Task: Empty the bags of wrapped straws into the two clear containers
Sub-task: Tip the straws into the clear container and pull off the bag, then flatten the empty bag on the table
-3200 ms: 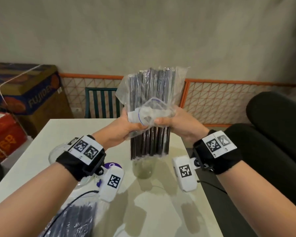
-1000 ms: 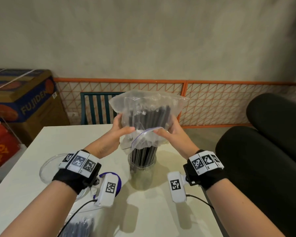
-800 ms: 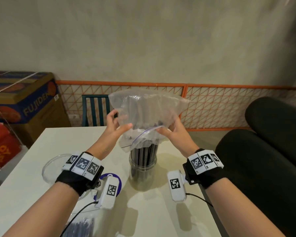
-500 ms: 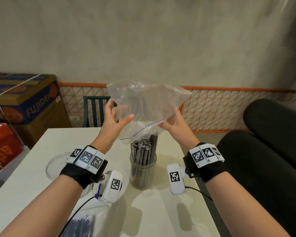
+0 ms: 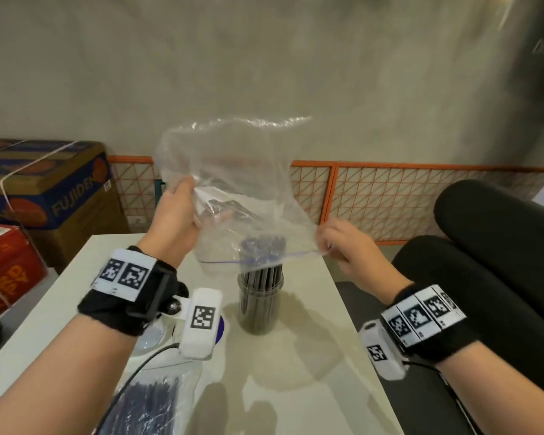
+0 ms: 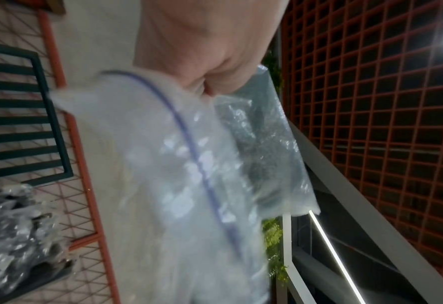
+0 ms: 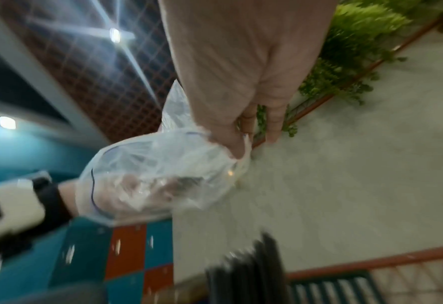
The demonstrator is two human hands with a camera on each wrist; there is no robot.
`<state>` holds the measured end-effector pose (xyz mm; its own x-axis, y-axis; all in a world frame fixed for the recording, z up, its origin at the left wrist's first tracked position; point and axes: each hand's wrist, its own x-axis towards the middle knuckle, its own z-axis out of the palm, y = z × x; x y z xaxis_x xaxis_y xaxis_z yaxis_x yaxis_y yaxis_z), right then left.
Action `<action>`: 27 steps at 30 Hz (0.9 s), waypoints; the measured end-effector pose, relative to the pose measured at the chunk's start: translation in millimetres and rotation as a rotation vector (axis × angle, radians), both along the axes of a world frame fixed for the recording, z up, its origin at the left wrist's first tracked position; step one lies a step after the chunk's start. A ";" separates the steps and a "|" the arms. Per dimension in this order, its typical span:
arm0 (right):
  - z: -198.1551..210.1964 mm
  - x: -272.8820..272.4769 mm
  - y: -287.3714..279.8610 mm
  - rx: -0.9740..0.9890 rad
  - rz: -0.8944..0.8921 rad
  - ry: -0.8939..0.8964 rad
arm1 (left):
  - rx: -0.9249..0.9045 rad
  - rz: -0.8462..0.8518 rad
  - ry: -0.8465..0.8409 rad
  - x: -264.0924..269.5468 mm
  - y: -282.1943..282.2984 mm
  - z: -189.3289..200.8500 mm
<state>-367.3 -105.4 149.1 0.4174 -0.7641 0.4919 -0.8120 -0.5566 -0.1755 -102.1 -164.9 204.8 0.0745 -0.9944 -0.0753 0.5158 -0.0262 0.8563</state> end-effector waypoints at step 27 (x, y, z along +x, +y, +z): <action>-32.1 33.5 66.2 0.283 -0.457 -1.060 | -0.004 -0.255 -0.801 -7.4 115.7 -122.7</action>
<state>-333.8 -39.2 117.0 -0.4354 -0.8735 0.2177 -0.3014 -0.0865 -0.9496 -109.5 -49.2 82.1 -0.1228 -0.9882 -0.0914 -0.2690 -0.0555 0.9615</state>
